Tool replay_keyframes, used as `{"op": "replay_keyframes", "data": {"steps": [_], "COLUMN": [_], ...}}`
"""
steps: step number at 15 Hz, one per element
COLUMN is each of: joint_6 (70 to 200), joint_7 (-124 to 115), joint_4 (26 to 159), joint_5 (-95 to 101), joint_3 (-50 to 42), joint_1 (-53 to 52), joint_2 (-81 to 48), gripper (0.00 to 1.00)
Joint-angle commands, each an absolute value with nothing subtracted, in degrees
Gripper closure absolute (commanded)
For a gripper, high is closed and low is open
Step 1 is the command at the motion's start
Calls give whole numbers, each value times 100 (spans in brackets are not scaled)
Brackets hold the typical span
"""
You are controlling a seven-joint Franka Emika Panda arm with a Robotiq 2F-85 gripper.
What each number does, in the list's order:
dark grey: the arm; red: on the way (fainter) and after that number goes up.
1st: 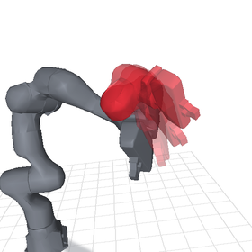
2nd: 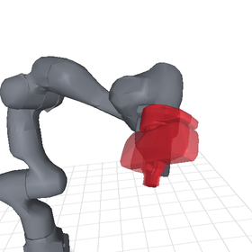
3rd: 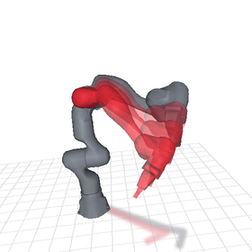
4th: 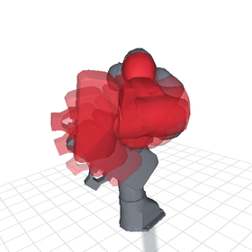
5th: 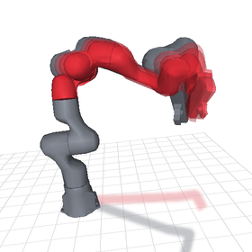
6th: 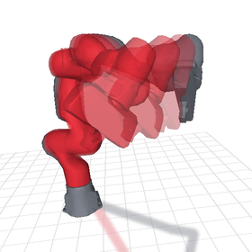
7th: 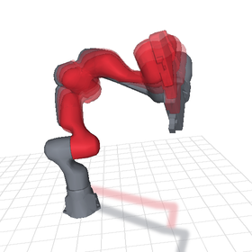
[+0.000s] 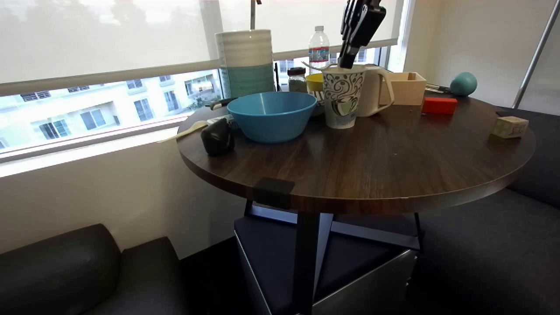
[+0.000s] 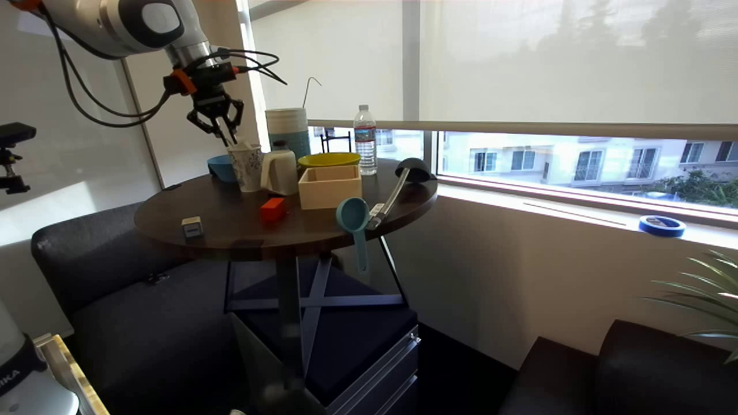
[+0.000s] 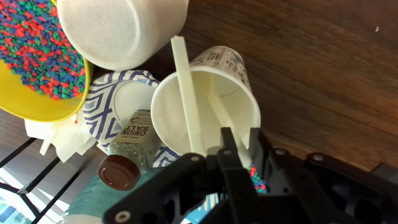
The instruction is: Lay the fork and spoon over the cup
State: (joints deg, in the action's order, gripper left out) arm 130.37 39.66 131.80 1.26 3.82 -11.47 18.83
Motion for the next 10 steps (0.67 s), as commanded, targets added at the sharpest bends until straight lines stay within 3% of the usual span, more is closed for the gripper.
{"op": "replay_keyframes", "data": {"steps": [1,5,7,8,10], "joint_6": [13053,13061,13062,13064,13059], "joint_7": [3889,3897,3901,3903,3901], "joint_4": [13110,13093,13099,13099,13098], "joint_5": [127,124,133,134,140], "joint_3": [360,349,347,345,343], "joint_1": [-1165,-1162,-1160,-1159,-1156], "joint_2": [1871,1891,1897,1898,1908], "gripper": [100,99,91,98,100]}}
